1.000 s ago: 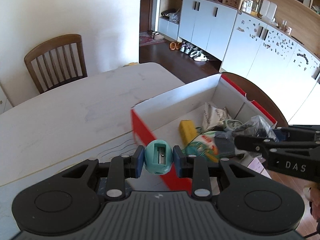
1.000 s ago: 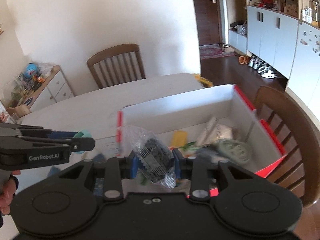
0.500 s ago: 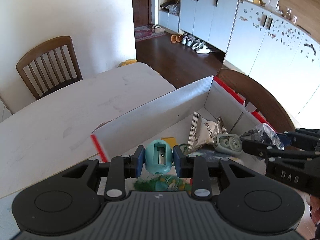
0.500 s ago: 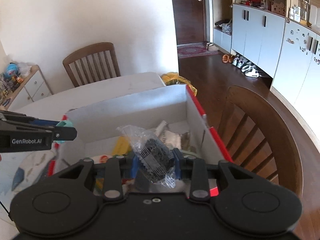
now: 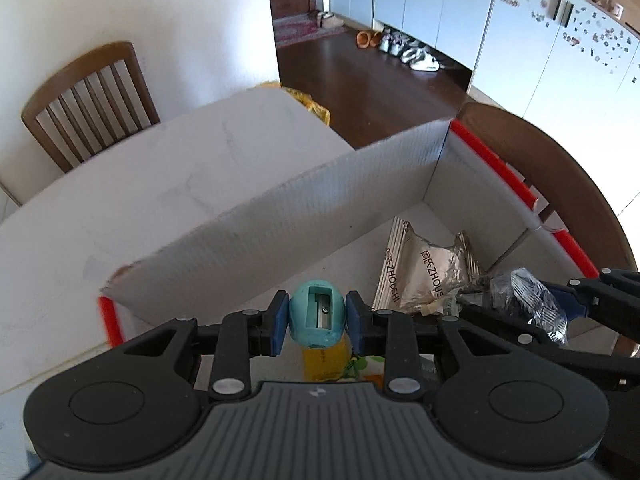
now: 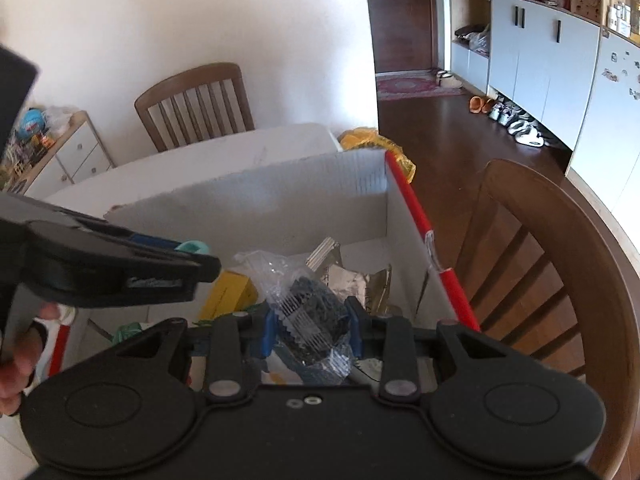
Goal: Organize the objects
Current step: 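Carry the sharpener and bead bag with both grippers into the red shoebox, then open both grippers to drop the sharpener and bead bag into the box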
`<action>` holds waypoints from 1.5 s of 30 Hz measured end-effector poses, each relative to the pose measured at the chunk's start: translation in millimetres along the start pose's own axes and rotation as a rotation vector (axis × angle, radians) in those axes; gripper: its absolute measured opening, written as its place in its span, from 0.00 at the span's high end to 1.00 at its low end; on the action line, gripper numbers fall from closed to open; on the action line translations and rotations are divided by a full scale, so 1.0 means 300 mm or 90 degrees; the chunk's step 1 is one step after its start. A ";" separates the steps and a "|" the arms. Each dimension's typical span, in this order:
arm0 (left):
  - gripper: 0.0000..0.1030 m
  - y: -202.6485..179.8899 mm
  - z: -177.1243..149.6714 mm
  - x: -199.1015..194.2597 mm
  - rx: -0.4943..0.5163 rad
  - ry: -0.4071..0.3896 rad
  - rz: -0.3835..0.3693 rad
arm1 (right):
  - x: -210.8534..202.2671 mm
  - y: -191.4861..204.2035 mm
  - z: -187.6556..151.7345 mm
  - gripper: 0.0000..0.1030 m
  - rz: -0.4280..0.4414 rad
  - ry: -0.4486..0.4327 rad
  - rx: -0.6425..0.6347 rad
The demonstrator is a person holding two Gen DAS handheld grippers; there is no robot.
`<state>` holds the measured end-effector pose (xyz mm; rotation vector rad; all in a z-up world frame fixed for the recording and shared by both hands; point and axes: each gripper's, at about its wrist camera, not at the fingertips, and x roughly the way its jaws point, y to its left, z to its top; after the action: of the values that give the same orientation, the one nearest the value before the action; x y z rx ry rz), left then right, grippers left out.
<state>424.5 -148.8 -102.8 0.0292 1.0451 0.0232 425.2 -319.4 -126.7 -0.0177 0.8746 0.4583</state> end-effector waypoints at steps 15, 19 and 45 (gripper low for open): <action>0.71 -0.021 -0.018 0.134 0.007 0.039 -0.008 | 0.056 0.020 -0.031 0.64 -0.003 0.025 -0.065; 0.71 -0.021 -0.015 0.134 0.010 0.037 -0.014 | 0.046 0.024 -0.039 0.59 0.001 0.025 -0.076; 0.41 0.093 -0.113 -0.201 -0.001 -0.073 -0.063 | -0.148 0.059 -0.034 0.42 0.008 -0.026 -0.047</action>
<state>364.6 -122.4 -66.7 -0.0224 0.9304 -0.0673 386.4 -322.4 -97.2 -0.0700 0.8171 0.5002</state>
